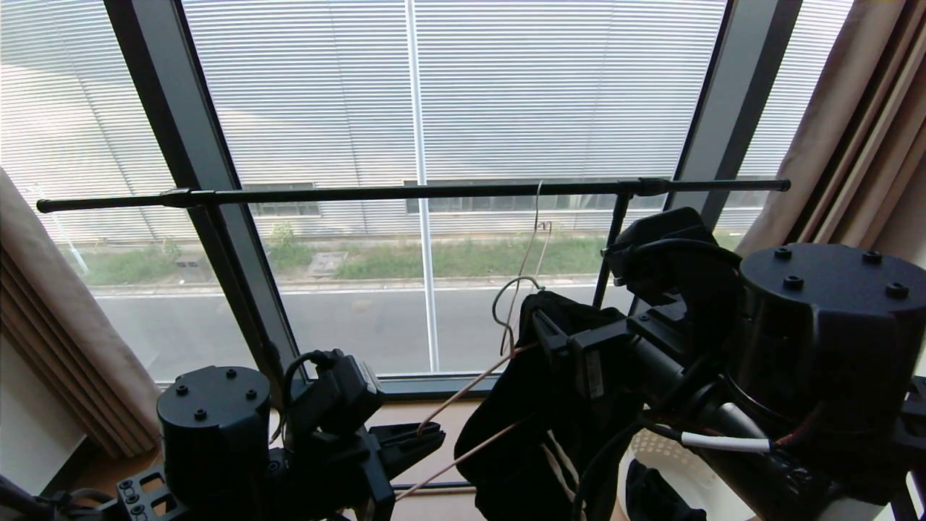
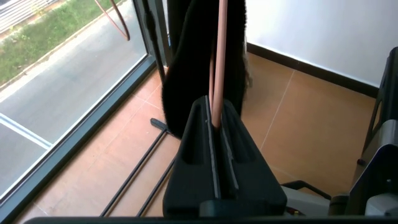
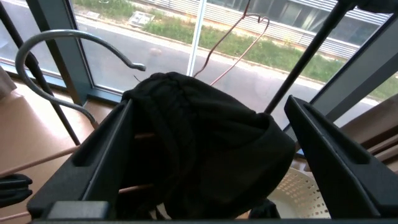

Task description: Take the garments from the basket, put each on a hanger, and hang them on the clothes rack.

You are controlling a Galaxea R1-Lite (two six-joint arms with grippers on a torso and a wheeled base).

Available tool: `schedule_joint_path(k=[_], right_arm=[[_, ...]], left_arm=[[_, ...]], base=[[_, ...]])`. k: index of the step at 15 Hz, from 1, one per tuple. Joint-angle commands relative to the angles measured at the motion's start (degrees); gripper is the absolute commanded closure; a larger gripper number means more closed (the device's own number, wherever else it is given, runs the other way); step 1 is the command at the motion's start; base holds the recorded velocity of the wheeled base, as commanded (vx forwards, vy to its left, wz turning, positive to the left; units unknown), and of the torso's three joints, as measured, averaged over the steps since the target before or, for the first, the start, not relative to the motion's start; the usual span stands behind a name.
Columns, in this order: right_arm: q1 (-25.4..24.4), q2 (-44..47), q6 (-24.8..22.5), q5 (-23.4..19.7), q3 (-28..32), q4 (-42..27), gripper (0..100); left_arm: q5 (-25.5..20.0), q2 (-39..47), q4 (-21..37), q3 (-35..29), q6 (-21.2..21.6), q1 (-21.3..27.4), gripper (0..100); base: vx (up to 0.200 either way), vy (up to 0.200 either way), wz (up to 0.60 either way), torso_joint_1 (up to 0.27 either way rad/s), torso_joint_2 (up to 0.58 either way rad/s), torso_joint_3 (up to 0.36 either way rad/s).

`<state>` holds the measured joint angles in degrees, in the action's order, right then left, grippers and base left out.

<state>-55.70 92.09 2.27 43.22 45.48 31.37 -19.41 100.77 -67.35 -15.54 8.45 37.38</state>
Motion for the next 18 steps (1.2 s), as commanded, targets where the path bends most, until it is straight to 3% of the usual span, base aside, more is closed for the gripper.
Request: schedule_joint_path(k=[1, 3, 18], right_arm=[[-0.11, 0.81, 0.02, 0.03, 0.04, 0.01, 0], [-0.11, 0.64, -0.07, 0.29, -0.22, -0.25, 0], [-0.46, -1.82, -1.12, -0.15, -2.59, -0.60, 0]], left_arm=[[-0.02, 0.04, -0.15, -0.10, -0.01, 0.07, 100], [0.07, 0.13, -2.26, -0.10, -0.54, -0.20, 100], [0.07, 0.83, -3.14, -0.28, -1.42, -2.13, 100]], base=[[0.000, 0.000, 0.00, 0.000, 0.00, 0.000], [0.000, 0.000, 0.00, 0.000, 0.00, 0.000], [0.000, 0.000, 0.00, 0.000, 0.00, 0.000]])
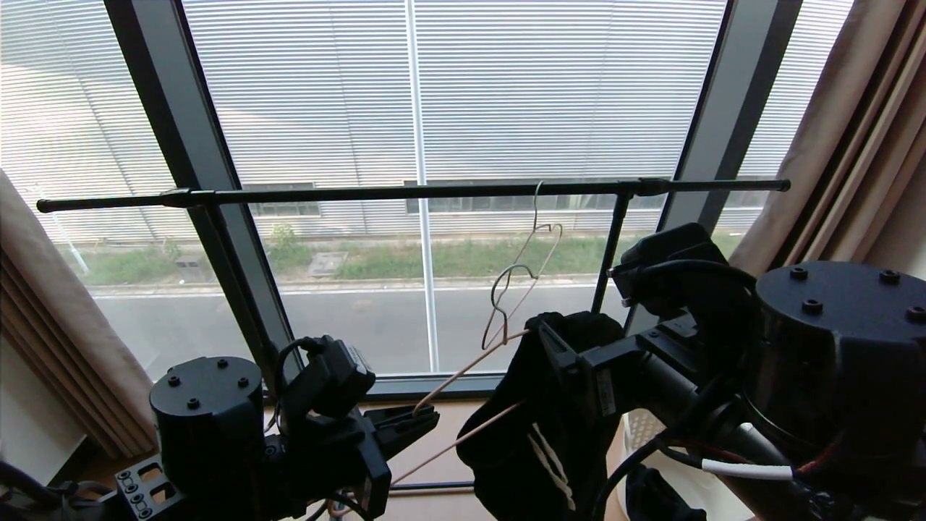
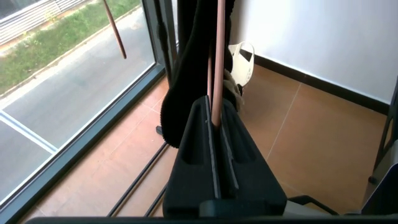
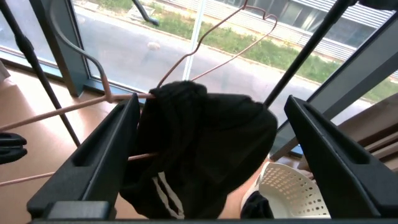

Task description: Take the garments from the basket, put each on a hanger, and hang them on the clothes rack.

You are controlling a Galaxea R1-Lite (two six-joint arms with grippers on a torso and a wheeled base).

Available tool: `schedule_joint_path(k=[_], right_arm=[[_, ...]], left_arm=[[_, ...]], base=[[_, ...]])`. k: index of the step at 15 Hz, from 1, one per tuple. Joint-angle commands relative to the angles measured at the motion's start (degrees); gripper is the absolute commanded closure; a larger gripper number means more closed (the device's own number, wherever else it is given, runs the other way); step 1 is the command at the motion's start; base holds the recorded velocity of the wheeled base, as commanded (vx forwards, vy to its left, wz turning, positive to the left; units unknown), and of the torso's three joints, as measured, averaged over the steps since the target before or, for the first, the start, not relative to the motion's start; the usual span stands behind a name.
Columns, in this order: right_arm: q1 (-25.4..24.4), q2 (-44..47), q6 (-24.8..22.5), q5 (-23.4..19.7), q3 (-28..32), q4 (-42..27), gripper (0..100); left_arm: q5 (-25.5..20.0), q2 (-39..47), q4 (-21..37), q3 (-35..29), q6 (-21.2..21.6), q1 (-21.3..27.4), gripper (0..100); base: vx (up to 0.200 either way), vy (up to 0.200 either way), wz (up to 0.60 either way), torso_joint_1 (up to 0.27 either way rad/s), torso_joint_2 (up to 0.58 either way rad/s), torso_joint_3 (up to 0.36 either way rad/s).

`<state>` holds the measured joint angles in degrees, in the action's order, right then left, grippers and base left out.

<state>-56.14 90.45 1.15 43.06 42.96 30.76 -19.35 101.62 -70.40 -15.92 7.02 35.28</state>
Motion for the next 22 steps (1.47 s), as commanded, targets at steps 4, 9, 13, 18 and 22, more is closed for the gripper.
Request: schedule_joint_path(k=[4, 9, 13, 18, 22], right_arm=[[0.33, -3.62, -0.27, -4.39, -1.74, -0.08, 0], [11.58, -15.92, -10.55, -27.76, -8.15, -2.63, 0], [24.85, -16.89, -18.90, -51.14, -3.06, -14.15, 0], [34.60, -4.67, -39.20, -71.53, 14.35, -38.75, 0], [36.01, 6.66, -56.17, -83.40, 24.63, -53.43, 0]], left_arm=[[-0.34, -0.46, -0.44, 1.24, 0.10, -0.56, 100], [-4.56, -0.46, -6.68, 5.99, 0.27, -2.85, 100], [-7.72, -0.19, -8.79, 7.92, 0.36, -3.46, 100], [-9.31, -0.28, -8.79, 7.92, 0.62, -2.67, 100], [-9.83, -0.28, -8.79, 7.66, 0.62, -1.27, 100]], base=[[0.000, 0.000, 0.00, 0.000, 0.00, 0.000], [0.000, 0.000, 0.00, 0.000, 0.00, 0.000], [0.000, 0.000, 0.00, 0.000, 0.00, 0.000], [0.000, 0.000, 0.00, 0.000, 0.00, 0.000], [0.000, 0.000, 0.00, 0.000, 0.00, 0.000]])
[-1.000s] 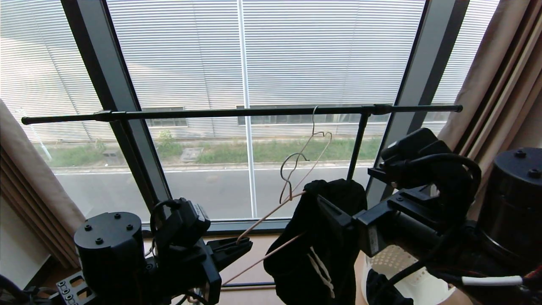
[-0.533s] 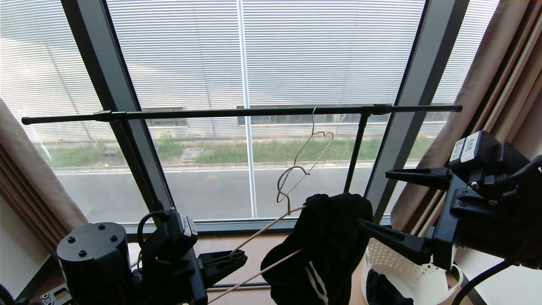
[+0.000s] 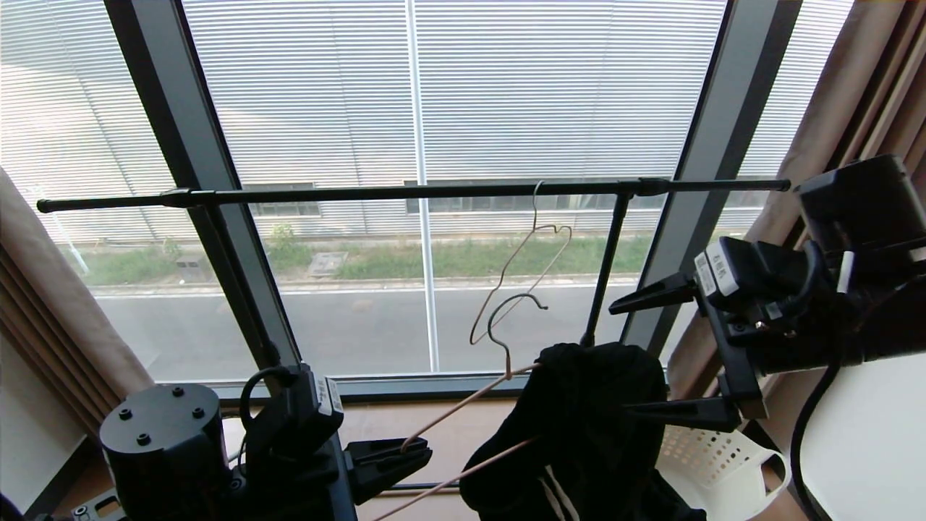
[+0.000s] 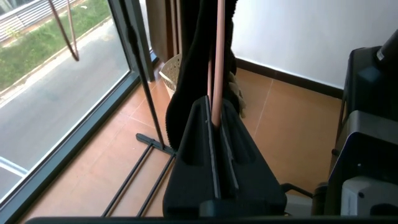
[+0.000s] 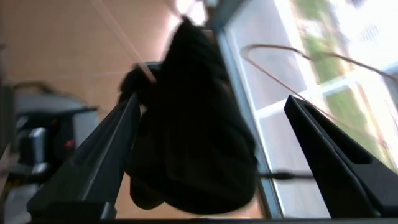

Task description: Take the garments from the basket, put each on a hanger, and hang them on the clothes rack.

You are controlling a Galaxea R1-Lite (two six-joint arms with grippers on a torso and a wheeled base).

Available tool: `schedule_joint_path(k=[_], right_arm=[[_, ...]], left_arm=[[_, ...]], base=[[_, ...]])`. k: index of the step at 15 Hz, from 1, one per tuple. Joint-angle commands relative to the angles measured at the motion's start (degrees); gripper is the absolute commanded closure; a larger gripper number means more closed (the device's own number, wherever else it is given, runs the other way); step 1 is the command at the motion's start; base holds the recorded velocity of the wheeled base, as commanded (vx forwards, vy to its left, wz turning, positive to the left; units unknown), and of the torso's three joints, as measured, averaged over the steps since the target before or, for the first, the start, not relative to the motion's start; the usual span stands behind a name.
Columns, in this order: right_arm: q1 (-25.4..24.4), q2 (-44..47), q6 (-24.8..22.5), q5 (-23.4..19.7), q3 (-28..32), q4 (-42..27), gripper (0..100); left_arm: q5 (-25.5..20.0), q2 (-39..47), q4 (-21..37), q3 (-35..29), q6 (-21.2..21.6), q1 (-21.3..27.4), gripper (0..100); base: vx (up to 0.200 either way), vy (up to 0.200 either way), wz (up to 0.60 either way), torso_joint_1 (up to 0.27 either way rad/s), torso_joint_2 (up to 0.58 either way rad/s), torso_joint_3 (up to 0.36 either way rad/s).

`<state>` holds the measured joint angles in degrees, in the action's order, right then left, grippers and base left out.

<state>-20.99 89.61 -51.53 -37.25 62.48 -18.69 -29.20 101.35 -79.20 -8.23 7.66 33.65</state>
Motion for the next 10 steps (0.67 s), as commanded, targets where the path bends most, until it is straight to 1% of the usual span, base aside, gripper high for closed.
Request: schedule_joint_path(k=[1, 2, 4, 10], right_arm=[[0.87, 8.82, -5.16, -4.14, 7.31, -7.24, 0], [0.78, 10.49, -5.95, -4.85, 10.03, -10.76, 0], [0.69, 11.72, -5.86, -4.85, 11.09, -11.02, 0], [-0.54, 14.36, -5.78, -4.85, 11.53, -10.84, 0]], left_arm=[[0.02, -0.01, -0.08, -0.12, -0.01, 0.63, 100], [0.02, -0.01, -0.08, -0.30, -0.01, 1.07, 100], [0.02, -0.01, -0.08, -0.38, -0.01, 1.42, 100], [0.10, 0.07, -0.08, -0.82, -0.01, 2.04, 100]], base=[[0.000, 0.000, 0.00, 0.000, 0.00, 0.000], [0.000, 0.000, 0.00, 0.000, 0.00, 0.000], [0.000, 0.000, 0.00, 0.000, 0.00, 0.000], [0.000, 0.000, 0.00, 0.000, 0.00, 0.000]])
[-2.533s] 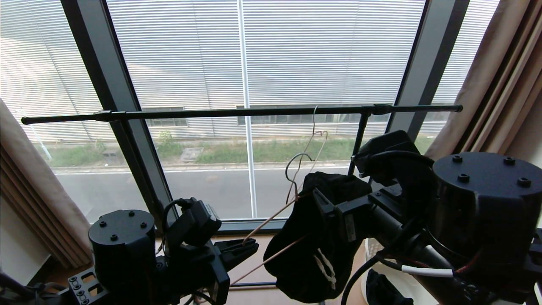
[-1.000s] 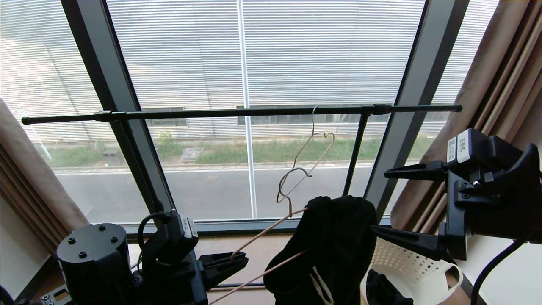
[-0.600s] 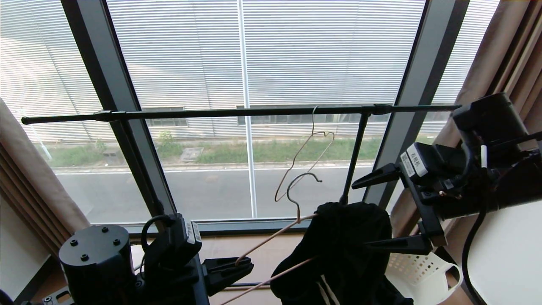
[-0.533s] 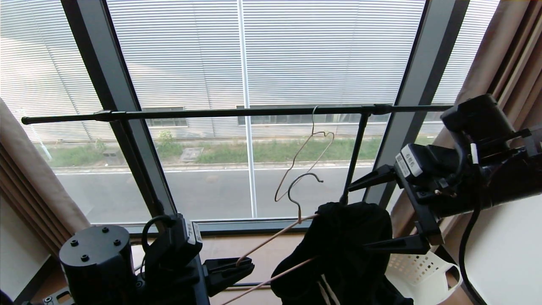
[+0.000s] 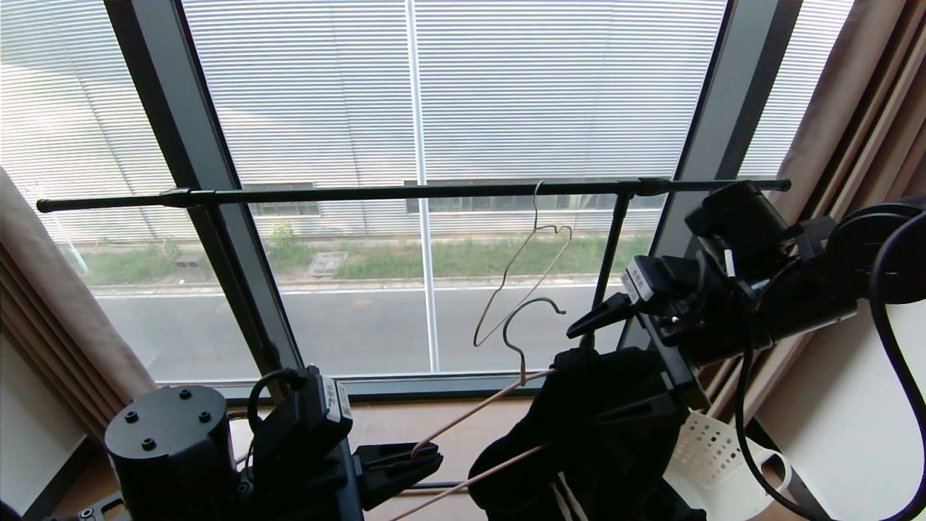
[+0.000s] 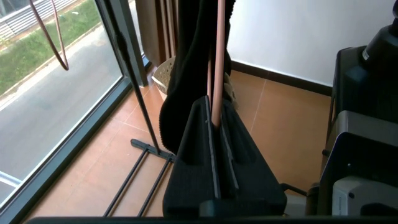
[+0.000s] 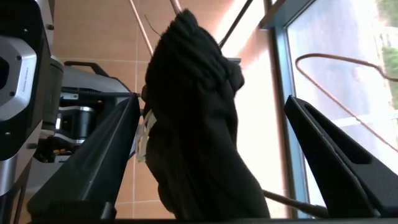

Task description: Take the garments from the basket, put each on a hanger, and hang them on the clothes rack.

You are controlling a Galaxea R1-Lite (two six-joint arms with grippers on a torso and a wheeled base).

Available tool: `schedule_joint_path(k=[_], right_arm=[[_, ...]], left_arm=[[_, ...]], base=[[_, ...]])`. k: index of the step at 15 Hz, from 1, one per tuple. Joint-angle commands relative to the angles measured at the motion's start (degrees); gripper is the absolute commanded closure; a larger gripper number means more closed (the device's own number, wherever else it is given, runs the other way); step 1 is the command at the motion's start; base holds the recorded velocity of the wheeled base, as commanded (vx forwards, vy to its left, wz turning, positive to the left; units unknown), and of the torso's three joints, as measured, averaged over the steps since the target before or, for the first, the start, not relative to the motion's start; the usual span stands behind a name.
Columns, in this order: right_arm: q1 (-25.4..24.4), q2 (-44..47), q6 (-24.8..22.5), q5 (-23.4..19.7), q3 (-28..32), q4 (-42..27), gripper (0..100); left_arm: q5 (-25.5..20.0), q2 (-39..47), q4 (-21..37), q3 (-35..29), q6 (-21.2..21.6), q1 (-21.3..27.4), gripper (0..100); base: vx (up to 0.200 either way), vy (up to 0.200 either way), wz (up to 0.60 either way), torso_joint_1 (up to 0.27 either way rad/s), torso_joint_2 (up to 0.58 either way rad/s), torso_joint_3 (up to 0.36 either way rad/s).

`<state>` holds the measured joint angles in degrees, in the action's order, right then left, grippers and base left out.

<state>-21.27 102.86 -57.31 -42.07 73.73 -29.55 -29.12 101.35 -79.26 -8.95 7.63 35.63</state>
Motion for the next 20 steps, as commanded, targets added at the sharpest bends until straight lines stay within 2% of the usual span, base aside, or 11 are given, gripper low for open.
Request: schedule_joint_path(k=[1, 8, 9, 20], right_arm=[[-0.35, 1.20, 0.00, -0.03, 0.28, 0.02, 0], [-1.23, 1.37, 0.00, 0.06, 0.63, 0.02, 0], [-1.67, 1.46, 0.00, 0.06, 0.63, 0.11, 100], [-1.58, -0.12, 0.27, -0.03, 0.45, -0.16, 100]], left_arm=[[0.03, 0.07, -0.01, -0.10, 0.02, -0.04, 100], [0.03, -0.10, -0.01, -0.19, -0.07, -0.04, 100], [0.03, -0.01, -0.10, -0.28, -0.16, -0.13, 100], [-0.06, 0.07, -1.86, 0.33, -0.16, -0.48, 100]], base=[[0.000, 0.000, 0.00, 0.000, 0.00, 0.000], [0.000, 0.000, 0.00, 0.000, 0.00, 0.000], [0.000, 0.000, 0.00, 0.000, 0.00, 0.000], [0.000, 0.000, 0.00, 0.000, 0.00, 0.000]])
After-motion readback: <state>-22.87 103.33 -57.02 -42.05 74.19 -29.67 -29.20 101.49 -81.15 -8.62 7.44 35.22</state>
